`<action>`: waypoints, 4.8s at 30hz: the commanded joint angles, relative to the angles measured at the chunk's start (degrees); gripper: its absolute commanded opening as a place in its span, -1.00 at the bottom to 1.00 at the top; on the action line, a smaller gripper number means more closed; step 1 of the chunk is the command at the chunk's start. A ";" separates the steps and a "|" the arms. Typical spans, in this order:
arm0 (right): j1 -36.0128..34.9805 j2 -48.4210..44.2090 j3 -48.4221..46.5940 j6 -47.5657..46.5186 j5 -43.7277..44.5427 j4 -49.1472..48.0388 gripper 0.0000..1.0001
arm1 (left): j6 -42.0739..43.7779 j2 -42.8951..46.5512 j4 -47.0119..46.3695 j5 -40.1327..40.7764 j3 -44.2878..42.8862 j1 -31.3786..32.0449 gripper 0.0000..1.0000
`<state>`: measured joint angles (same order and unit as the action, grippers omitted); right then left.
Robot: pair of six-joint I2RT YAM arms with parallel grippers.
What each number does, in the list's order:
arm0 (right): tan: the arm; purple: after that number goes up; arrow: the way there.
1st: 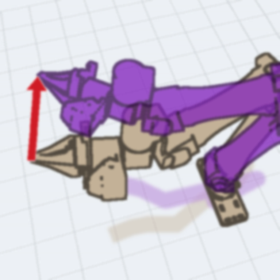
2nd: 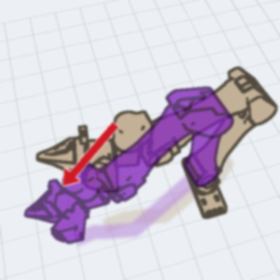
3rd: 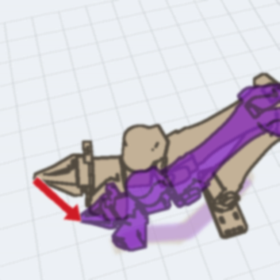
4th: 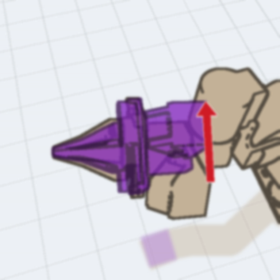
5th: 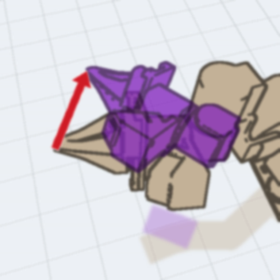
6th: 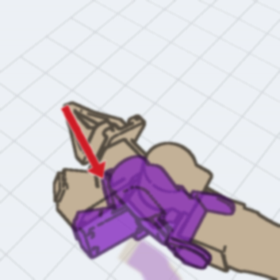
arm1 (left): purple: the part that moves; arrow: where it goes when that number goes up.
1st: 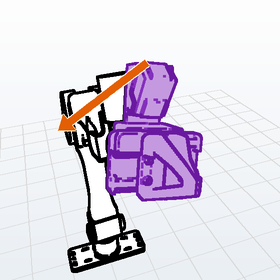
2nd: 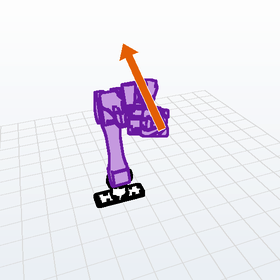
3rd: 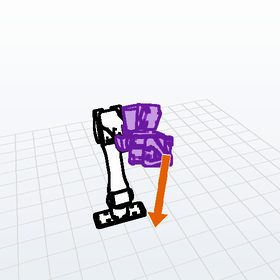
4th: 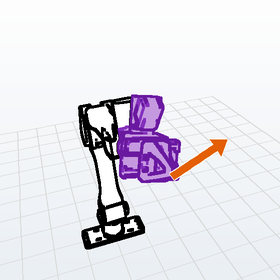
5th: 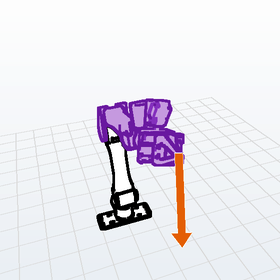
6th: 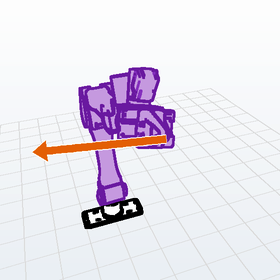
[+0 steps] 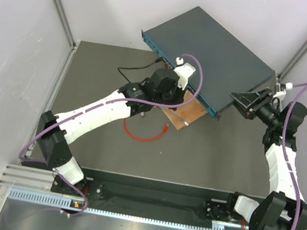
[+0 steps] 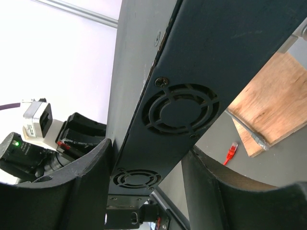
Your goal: Insert the plug into the switch port
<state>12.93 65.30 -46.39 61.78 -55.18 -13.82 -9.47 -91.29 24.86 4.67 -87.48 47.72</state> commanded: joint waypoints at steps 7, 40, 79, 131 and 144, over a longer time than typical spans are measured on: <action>-2.29 -0.96 -0.63 -3.33 -1.07 -5.69 -1.00 | 1.92 -1.44 -3.86 5.35 -4.27 0.00 -1.00; -3.88 -1.40 -0.81 -6.14 -0.90 -1.65 -1.00 | 8.86 -9.00 -4.82 9.31 -17.54 3.69 -1.00; -5.02 -1.49 -0.72 -6.49 -1.16 -0.77 -1.00 | 7.28 -7.86 -21.53 5.44 -11.93 3.34 -0.18; -4.75 -0.52 -1.95 -8.87 -2.39 2.84 -1.00 | 12.90 0.67 -27.32 5.88 4.25 2.11 -1.00; -4.93 -1.49 -0.81 -10.71 -1.78 5.03 -1.00 | 13.69 -1.26 -30.48 5.97 0.47 2.02 -1.00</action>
<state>12.08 64.49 -47.05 59.18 -54.02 -9.72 3.25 -92.82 6.63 11.22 -81.47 49.89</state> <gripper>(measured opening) 0.532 0.010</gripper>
